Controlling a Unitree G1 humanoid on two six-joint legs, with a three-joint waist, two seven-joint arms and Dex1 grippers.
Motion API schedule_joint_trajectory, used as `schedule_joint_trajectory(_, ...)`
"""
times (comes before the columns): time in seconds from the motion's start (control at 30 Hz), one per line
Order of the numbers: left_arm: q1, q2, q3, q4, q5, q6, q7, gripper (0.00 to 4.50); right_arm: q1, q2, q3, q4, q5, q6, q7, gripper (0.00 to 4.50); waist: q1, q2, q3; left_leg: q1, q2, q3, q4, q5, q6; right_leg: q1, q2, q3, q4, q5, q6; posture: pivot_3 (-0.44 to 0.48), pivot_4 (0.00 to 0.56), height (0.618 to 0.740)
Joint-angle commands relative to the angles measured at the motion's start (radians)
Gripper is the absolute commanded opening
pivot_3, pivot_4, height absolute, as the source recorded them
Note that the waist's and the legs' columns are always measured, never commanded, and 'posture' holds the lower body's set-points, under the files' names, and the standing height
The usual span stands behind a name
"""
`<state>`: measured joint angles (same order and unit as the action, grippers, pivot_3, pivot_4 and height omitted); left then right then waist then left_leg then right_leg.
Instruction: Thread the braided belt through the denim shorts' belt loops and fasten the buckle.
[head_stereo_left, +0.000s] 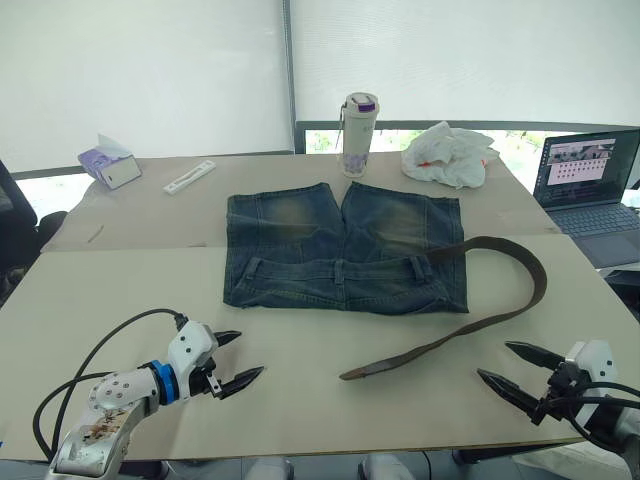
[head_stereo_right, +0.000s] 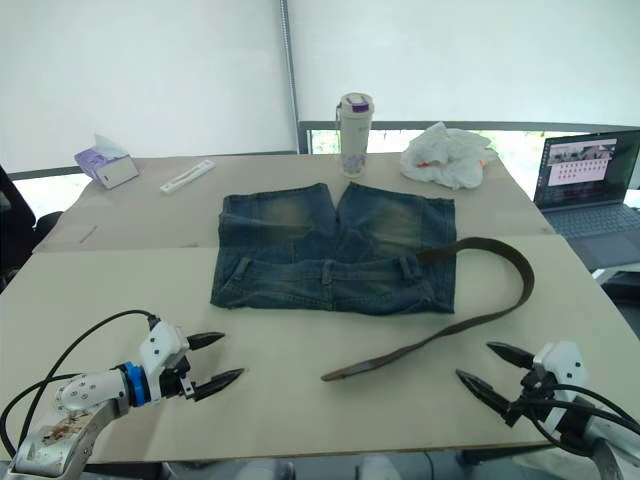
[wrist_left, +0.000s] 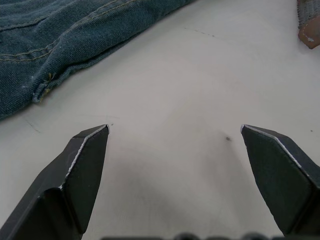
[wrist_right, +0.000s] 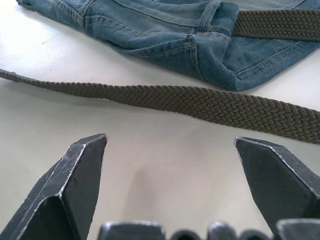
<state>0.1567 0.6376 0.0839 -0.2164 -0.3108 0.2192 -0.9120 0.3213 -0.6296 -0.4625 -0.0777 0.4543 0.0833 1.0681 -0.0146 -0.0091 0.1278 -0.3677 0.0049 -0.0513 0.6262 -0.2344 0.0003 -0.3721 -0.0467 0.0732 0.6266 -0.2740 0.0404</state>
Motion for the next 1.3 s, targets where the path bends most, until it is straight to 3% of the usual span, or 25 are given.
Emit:
schedule_joint_trajectory(0.03, -0.027, 0.015, 0.002, 0.017, -0.001, -0.018, -0.016, 4.45, -0.005, -0.015, -0.021, -0.006, 0.028, -0.022, 0.011, 4.5, 0.0, 0.0, 0.0, 0.0, 0.0, 0.0, 0.0, 0.0, 0.0, 0.0, 0.0, 0.0, 0.0, 0.0, 0.0, 0.0, 0.15, 0.74)
schedule_joint_trajectory(0.2, -0.075, 0.044, 0.003, 0.069, -0.004, -0.036, -0.059, 4.45, -0.011, -0.037, -0.021, -0.023, 0.03, -0.023, 0.024, 4.5, 0.0, 0.0, 0.0, 0.0, 0.0, 0.001, 0.0, 0.0, 0.0, 0.0, 0.0, -0.001, 0.0, 0.0, 0.0, 0.0, 0.15, 0.74)
schedule_joint_trajectory(0.37, -0.119, 0.081, -0.006, 0.066, -0.031, -0.06, -0.142, 4.45, -0.069, -0.116, 0.076, -0.16, -0.029, 0.032, 0.004, 4.5, -0.006, 0.001, 0.001, -0.001, 0.0, 0.001, 0.0, 0.0, 0.0, 0.0, 0.0, 0.001, 0.0, 0.0, -0.001, 0.0, 0.15, 0.74)
schedule_joint_trajectory(0.5, -0.183, 0.107, -0.011, 0.048, -0.073, -0.052, -0.218, 4.45, -0.182, -0.248, 0.225, -0.274, -0.107, 0.173, -0.013, 4.5, -0.005, 0.001, 0.001, 0.0, 0.002, 0.002, 0.0, 0.0, 0.0, 0.0, 0.002, 0.001, 0.0, -0.001, 0.001, 0.0, 0.15, 0.74)
schedule_joint_trajectory(0.67, -0.22, 0.131, -0.032, 0.024, -0.093, -0.053, -0.287, 4.45, -0.303, -0.366, 0.405, -0.317, -0.206, 0.217, 0.043, 4.5, 0.002, 0.0, 0.001, -0.001, -0.001, 0.003, 0.0, 0.0, 0.0, -0.002, 0.001, -0.002, -0.001, 0.003, -0.005, 0.0, 0.15, 0.74)
schedule_joint_trajectory(0.9, -0.249, 0.152, -0.058, 0.027, -0.099, -0.061, -0.362, 4.45, -0.457, -0.333, 0.625, -0.266, -0.324, 0.274, 0.033, 4.5, 0.001, -0.002, 0.003, -0.001, 0.0, 0.003, 0.001, 0.0, 0.0, -0.002, 0.001, -0.003, -0.001, 0.002, -0.004, 0.0, 0.15, 0.74)
schedule_joint_trajectory(1.07, -0.265, 0.151, -0.072, 0.021, -0.091, -0.058, -0.366, 4.5, -0.47, -0.329, 0.691, -0.253, -0.375, 0.289, 0.04, 2.62, 0.001, -0.003, 0.003, -0.001, 0.0, 0.002, 0.001, 0.0, 0.0, -0.003, 0.002, -0.003, 0.0, 0.003, -0.006, 0.0, 0.15, 0.74)
schedule_joint_trajectory(1.3, -0.278, 0.132, -0.093, -0.011, -0.102, -0.034, -0.347, 4.5, -0.474, -0.287, 0.61, -0.3, -0.286, 0.341, 0.023, 0.26, 0.0, -0.003, 0.004, -0.001, 0.0, 0.001, 0.001, 0.0, 0.0, -0.002, 0.002, -0.003, 0.0, 0.003, -0.006, 0.0, 0.15, 0.74)
